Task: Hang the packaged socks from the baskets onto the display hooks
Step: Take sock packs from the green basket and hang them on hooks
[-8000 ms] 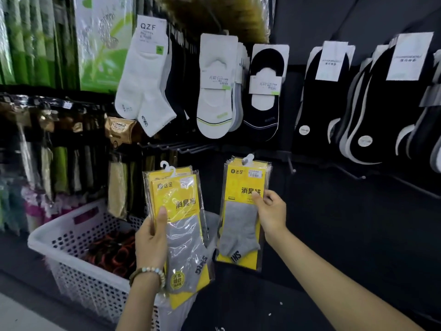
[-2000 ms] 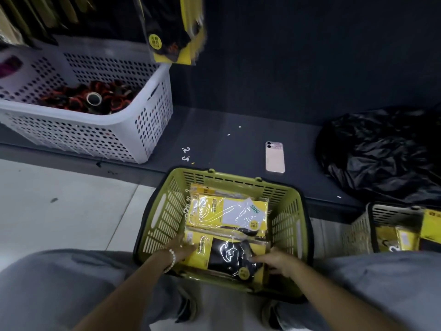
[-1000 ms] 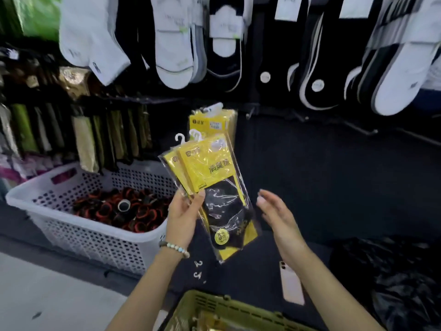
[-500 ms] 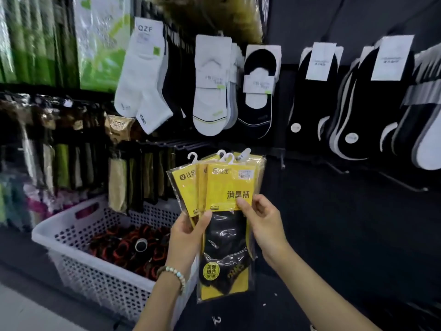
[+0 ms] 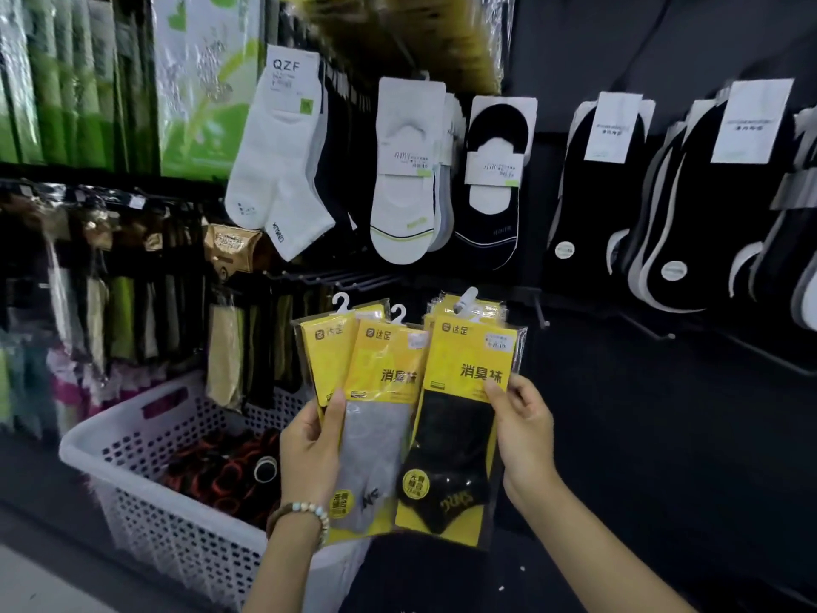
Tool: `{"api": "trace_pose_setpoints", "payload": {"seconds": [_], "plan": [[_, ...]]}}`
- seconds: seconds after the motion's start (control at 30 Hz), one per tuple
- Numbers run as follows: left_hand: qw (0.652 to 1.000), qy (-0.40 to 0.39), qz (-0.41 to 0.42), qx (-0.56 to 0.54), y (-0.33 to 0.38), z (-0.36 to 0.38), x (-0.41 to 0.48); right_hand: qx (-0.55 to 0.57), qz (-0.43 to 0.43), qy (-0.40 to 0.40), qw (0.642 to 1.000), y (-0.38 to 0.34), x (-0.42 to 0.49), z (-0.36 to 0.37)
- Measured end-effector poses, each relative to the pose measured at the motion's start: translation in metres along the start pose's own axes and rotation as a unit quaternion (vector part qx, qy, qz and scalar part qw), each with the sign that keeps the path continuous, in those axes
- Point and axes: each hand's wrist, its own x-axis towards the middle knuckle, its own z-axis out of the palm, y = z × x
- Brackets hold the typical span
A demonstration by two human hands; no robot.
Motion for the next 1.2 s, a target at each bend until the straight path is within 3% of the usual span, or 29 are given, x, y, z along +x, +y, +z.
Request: {"api": "trace_pose_setpoints", "payload": {"seconds": [0.33, 0.57, 0.83, 0.9, 0.97, 1.07, 1.13, 1.2], "plan": [[0.998, 0.066, -0.001, -0.016, -0.009, -0.021, 0.016, -0.075, -0.019, 0.007, 0.997, 0.014, 0.041, 0.018], [0.996, 0.063, -0.041, -0.045, -0.015, -0.012, 0.015, -0.104, 0.003, 0.090, 0.990, 0.040, 0.092, 0.030], [0.994, 0.070, -0.075, -0.045, -0.015, -0.003, 0.012, -0.145, 0.111, 0.218, 0.959, 0.050, 0.108, 0.011], [0.994, 0.063, -0.081, -0.045, -0.014, 0.001, 0.011, -0.111, 0.102, 0.168, 0.974, 0.046, 0.087, 0.012], [0.993, 0.054, -0.089, -0.063, -0.013, 0.006, 0.008, -0.078, 0.106, 0.039, 0.990, 0.038, 0.059, 0.016], [0.991, 0.035, -0.102, -0.082, -0.009, 0.017, 0.003, -0.072, 0.107, -0.125, 0.984, 0.021, 0.019, 0.024], [0.990, 0.014, -0.107, -0.091, -0.006, 0.025, -0.001, -0.074, 0.074, -0.168, 0.980, 0.012, 0.002, 0.026], [0.989, -0.010, -0.117, -0.092, -0.003, 0.031, -0.004, -0.050, 0.045, -0.157, 0.985, 0.006, -0.008, 0.026]]}}
